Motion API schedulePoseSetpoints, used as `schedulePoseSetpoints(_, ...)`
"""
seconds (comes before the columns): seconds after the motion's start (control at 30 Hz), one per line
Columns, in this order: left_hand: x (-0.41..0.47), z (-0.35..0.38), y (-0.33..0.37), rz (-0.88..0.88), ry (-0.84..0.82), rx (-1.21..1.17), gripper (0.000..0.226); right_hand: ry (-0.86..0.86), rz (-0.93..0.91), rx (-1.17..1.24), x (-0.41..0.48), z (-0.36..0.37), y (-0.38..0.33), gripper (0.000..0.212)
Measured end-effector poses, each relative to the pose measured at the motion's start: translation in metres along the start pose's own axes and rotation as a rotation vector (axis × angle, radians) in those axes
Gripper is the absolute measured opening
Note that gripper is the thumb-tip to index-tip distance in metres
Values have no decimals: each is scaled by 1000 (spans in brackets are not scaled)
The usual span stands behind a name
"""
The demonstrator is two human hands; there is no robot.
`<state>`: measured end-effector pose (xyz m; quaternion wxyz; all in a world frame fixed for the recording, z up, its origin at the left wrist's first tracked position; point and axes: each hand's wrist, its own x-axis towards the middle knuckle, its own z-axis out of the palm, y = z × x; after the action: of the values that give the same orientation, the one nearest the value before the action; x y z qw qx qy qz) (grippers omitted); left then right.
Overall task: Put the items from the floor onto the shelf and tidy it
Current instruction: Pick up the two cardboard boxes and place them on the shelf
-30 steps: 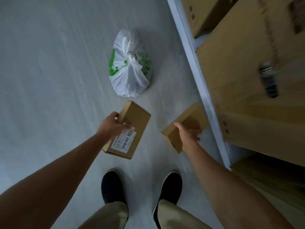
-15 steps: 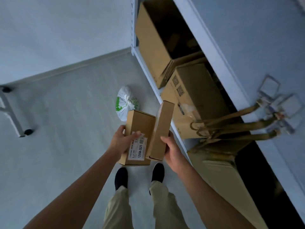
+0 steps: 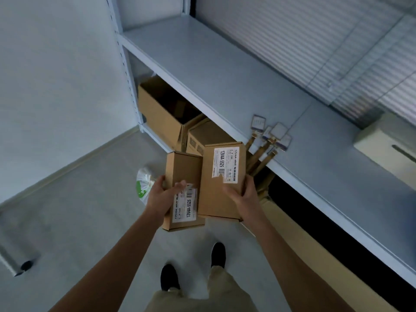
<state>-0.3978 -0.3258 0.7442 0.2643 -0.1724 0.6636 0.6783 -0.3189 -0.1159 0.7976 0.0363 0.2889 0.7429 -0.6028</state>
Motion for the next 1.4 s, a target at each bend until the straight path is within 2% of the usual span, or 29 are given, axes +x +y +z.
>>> schedulePoseSetpoints(0.07, -4, 14, 10, 16, -70, -35, 47, -4, 28, 118, -12, -25, -3, 64)
schedulePoseSetpoints(0.17, -16, 43, 22, 19, -210, -90, 44, -38, 51, 259, -32, -55, -4, 43)
schedulePoseSetpoints(0.27, -33, 83, 27, -22, -318, -126, 53, 11, 62, 285, -47, -75, 4, 45)
schedulePoseSetpoints(0.33, -45, 112, 28, -40, -360, -105, 55, 43, 88, 330, -54, -87, 12, 51)
schedulePoseSetpoints(0.47, -68, 167, 32, -60, -448, -15, 55, 86, 104, 382, -67, -112, 22, 35)
schedulePoseSetpoints(0.6, -77, 222, 28, -21, -528, 8, 61, 184, 118, 432, -70, -149, 29, 31)
schedulePoseSetpoints(0.73, -87, 287, 23, -66, -562, 76, 60, 289, 162, 495, -66, -209, 43, 27)
schedulePoseSetpoints(0.77, -89, 303, 23, -80, -562, 94, 63, 317, 177, 516, -64, -225, 48, 29)
schedulePoseSetpoints(0.83, -87, 336, 19, -148, -558, 121, 83, 363, 207, 589, -59, -258, 58, 33)
schedulePoseSetpoints(0.87, -86, 349, 16, -179, -564, 133, 88, 389, 217, 644, -56, -273, 62, 37)
schedulePoseSetpoints(0.97, -91, 383, 5, -198, -599, 106, 67, 474, 191, 803, -43, -316, 76, 60)
schedulePoseSetpoints(1.07, -92, 412, -9, -222, -669, -22, 74, 516, 214, 852, -32, -345, 83, 92)
schedulePoseSetpoints(1.13, -94, 437, -12, -197, -654, -74, 81, 499, 208, 882, -25, -354, 86, 99)
schedulePoseSetpoints(1.23, -89, 472, -8, -115, -555, 5, 79, 448, 209, 850, -18, -371, 92, 99)
schedulePoseSetpoints(1.33, -65, 484, 8, -135, -568, 40, 78, 491, 246, 782, -21, -405, 101, 140)
schedulePoseSetpoints(1.4, -48, 484, 22, -162, -658, 80, 77, 560, 248, 711, -24, -435, 109, 153)
